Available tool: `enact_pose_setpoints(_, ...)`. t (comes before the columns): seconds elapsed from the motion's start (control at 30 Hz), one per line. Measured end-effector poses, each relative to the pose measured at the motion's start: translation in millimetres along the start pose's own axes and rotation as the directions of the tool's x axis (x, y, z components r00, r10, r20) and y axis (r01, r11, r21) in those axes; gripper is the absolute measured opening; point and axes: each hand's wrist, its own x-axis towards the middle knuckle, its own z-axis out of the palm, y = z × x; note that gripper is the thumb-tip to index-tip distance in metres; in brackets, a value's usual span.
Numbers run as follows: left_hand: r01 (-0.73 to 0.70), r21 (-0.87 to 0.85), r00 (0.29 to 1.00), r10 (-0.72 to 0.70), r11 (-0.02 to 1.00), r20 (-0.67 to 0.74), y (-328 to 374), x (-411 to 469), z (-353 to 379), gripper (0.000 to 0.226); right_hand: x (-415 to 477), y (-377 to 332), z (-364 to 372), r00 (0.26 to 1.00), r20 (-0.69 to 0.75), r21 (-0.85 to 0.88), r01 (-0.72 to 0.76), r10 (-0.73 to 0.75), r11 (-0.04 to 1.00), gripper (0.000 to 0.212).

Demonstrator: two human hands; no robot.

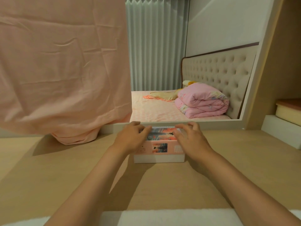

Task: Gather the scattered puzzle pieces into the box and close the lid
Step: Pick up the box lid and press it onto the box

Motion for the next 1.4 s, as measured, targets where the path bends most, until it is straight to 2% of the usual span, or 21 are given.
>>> enact_pose_setpoints(0.07,-0.001,0.042,0.994,-0.004,0.999,0.111,5,15,-5,0.057,16,-7,-5,0.991,0.133,-0.001,0.004,-0.004,1.0,0.042)
enact_pose_setpoints(0.17,0.005,0.088,0.954,-0.031,0.996,0.3,9,27,1,0.043,25,-13,-5,0.93,0.368,0.14,-0.053,-0.002,0.989,0.027)
enact_pose_setpoints(0.27,-0.01,0.142,0.952,-0.035,0.99,0.305,8,30,6,0.051,35,-4,2,0.935,0.352,-0.039,0.046,-0.029,0.998,0.043)
enact_pose_setpoints(0.4,-0.021,0.166,0.951,-0.031,0.986,0.308,-4,32,15,0.062,37,13,15,0.94,0.34,-0.057,0.051,-0.029,0.997,0.06)
enact_pose_setpoints(0.53,-0.048,0.224,0.95,-0.025,0.973,0.31,-9,24,25,0.064,25,19,23,0.933,0.358,-0.105,0.078,-0.036,0.991,0.059)
enact_pose_setpoints(0.8,-0.03,0.144,0.981,0.002,0.989,0.194,-16,5,41,0.06,13,19,26,0.941,0.335,-0.247,0.139,-0.05,0.959,0.058)
enact_pose_setpoints(0.93,-0.047,0.223,0.999,0.041,0.974,0.029,-9,-8,40,0.056,9,16,23,0.956,0.294,-0.298,0.084,0.007,0.951,0.06)
enact_pose_setpoints(0.97,-0.024,0.198,0.999,0.03,0.98,-0.028,-9,-12,40,0.056,6,15,22,0.964,0.265,-0.292,0.073,0.008,0.954,0.062)
enact_pose_setpoints(1.1,0.058,-0.154,0.984,-0.083,0.986,-0.159,-13,-34,32,0.053,-8,15,15,0.979,0.204,-0.046,-0.017,0.026,0.999,0.067)
enact_pose_setpoints(1.2,0.093,-0.324,0.982,-0.14,0.942,-0.126,-20,-47,28,0.06,-13,20,12,0.978,0.209,0.125,-0.042,0.015,0.991,0.068)
enact_pose_setpoints(1.27,0.109,-0.408,0.983,-0.158,0.907,-0.089,-23,-51,30,0.058,-15,24,16,0.972,0.232,0.257,-0.091,0.03,0.962,0.06)
enact_pose_setpoints(1.4,0.123,-0.496,0.97,-0.21,0.86,-0.125,-27,-44,32,0.05,-5,33,27,0.973,0.192,0.489,-0.211,0.131,0.846,0.039)
